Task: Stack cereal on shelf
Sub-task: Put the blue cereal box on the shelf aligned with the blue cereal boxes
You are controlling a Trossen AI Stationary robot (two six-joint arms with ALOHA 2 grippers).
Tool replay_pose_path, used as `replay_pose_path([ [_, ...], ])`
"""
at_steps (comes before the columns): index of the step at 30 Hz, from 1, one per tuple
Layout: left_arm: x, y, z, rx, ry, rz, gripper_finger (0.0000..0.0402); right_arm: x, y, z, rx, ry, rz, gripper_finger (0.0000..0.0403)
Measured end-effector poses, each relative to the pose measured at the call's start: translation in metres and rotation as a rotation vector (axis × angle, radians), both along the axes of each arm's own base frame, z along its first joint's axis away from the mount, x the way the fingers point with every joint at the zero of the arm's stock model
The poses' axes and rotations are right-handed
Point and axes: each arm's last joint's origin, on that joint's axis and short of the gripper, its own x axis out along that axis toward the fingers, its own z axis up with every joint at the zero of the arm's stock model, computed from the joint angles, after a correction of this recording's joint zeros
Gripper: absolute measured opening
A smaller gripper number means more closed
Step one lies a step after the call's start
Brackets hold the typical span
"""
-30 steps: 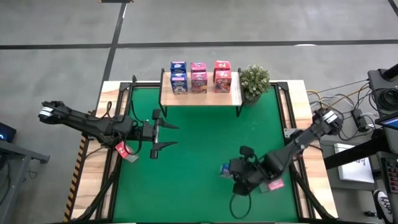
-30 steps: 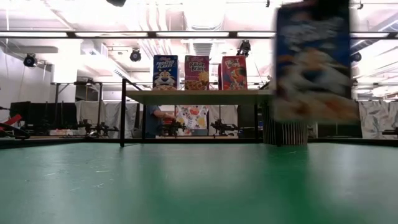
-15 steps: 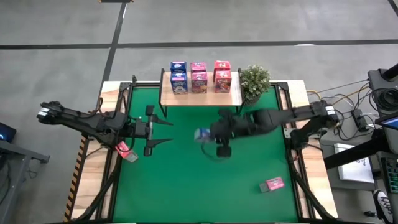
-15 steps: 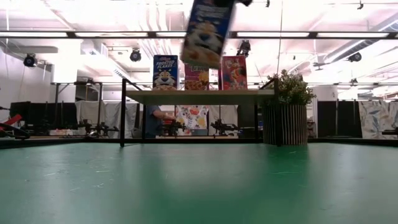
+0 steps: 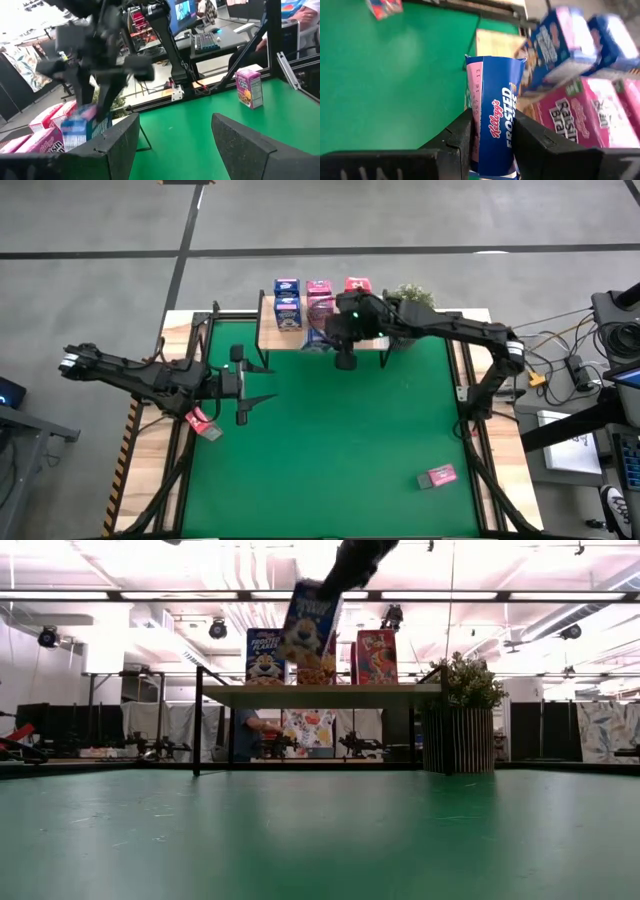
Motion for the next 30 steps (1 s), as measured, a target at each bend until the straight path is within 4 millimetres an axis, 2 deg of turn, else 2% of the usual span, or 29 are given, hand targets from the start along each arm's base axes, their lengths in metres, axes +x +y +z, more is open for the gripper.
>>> replay_pose_path([
  [4, 0.0, 0.0, 0.0, 0.0, -0.001, 0.002, 0.0232, 0.002, -0.02, -0.011, 0.021, 0.027, -0.018, 0.0105],
  [8, 0.0, 0.0, 0.0, -0.001, -0.002, 0.002, 0.0232, 0.002, -0.028, -0.013, 0.019, 0.032, -0.02, 0.0105],
  [14, 0.0, 0.0, 0.0, -0.001, -0.004, 0.002, 0.0232, 0.002, -0.028, -0.013, -0.006, 0.035, 0.006, 0.0109],
  [24, 0.0, 0.001, 0.001, -0.002, -0.009, 0.006, 0.0232, 0.003, -0.032, -0.014, -0.002, 0.029, -0.02, 0.0166],
  [30, 0.0, 0.001, 0.001, -0.002, -0.011, 0.006, 0.0232, 0.005, -0.032, -0.013, 0.0, 0.007, -0.028, 0.0187],
])
